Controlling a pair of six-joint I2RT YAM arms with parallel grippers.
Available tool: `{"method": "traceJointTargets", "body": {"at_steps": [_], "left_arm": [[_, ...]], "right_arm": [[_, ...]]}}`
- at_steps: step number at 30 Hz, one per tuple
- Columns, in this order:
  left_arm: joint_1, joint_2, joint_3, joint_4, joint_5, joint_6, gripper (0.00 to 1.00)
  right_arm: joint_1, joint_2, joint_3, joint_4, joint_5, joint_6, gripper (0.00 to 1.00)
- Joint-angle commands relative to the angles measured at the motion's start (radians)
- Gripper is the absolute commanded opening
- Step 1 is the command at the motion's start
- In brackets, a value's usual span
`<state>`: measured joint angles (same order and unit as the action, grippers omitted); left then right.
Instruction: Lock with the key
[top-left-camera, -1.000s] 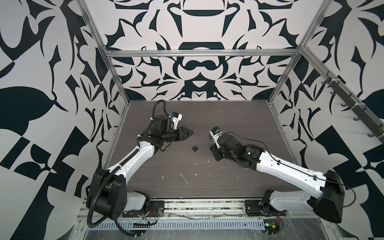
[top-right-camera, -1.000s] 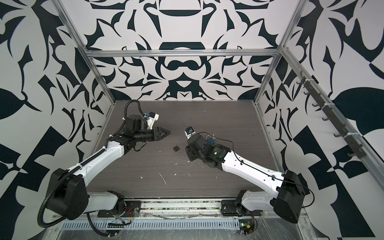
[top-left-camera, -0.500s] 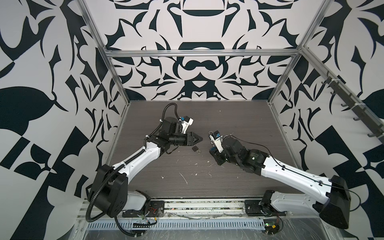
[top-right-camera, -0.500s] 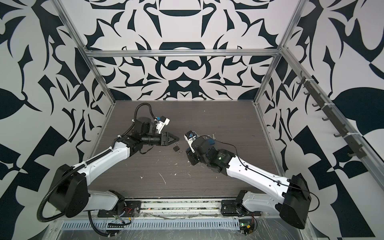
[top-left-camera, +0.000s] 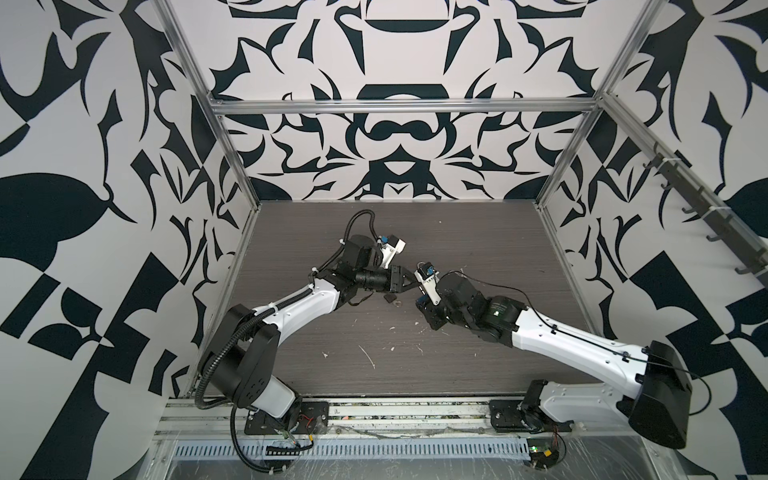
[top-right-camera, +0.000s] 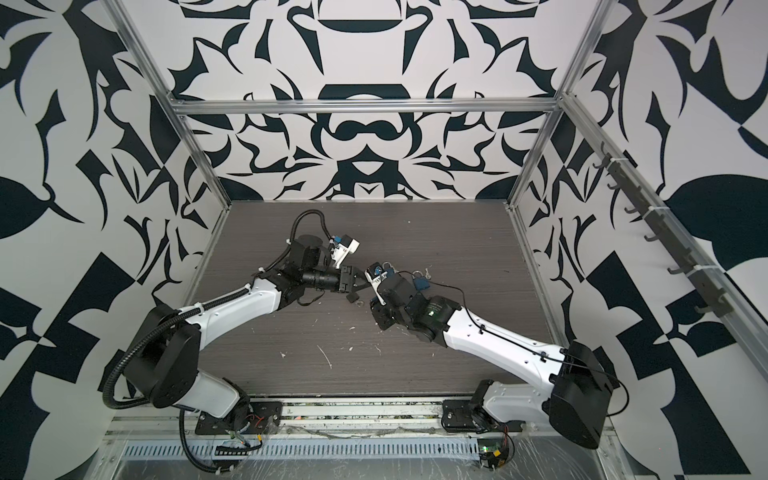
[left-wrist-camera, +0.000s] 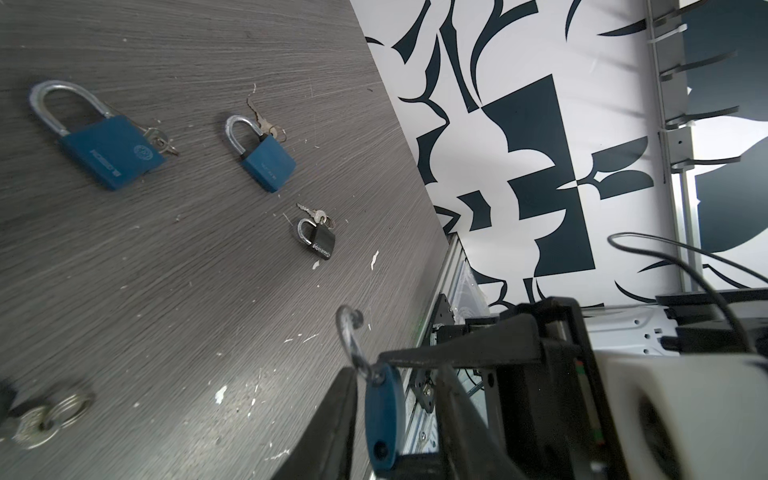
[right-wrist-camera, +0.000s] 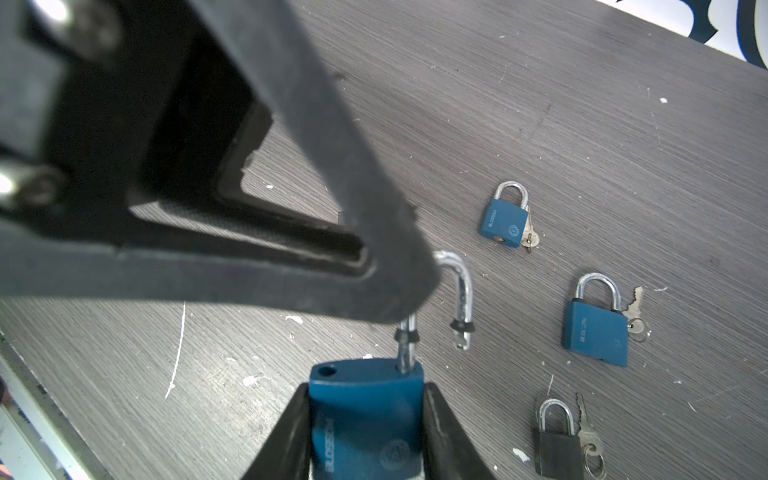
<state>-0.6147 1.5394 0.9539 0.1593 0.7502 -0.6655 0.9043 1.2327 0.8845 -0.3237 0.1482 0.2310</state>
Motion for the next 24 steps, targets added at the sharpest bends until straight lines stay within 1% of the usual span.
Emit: {"method": "traceJointTargets", "body": {"at_steps": [1,11,16,24], "left_arm": [[-0.012,0.024,0.031,0.034,0.022,-0.007,0.34],[-0.011,0.06,0.042,0.031,-0.003,-0.011,0.34],[-0.014,0.076,0.05,0.033,0.005,-0.02,0.35],[-0.039,0.105,0.074,0.039,0.024,-0.023,0.29]], "right_arm": [[-0.002,-0.014,0.057,0.054,-0.001,-0.001,0.0],[-0.002,-0.019,0.061,0.058,-0.006,0.002,0.0],[-0.002,-0.018,0.062,0.063,-0.011,0.002,0.0],[-0.002,-0.009,0.072,0.066,-0.01,0.002,0.0]]}}
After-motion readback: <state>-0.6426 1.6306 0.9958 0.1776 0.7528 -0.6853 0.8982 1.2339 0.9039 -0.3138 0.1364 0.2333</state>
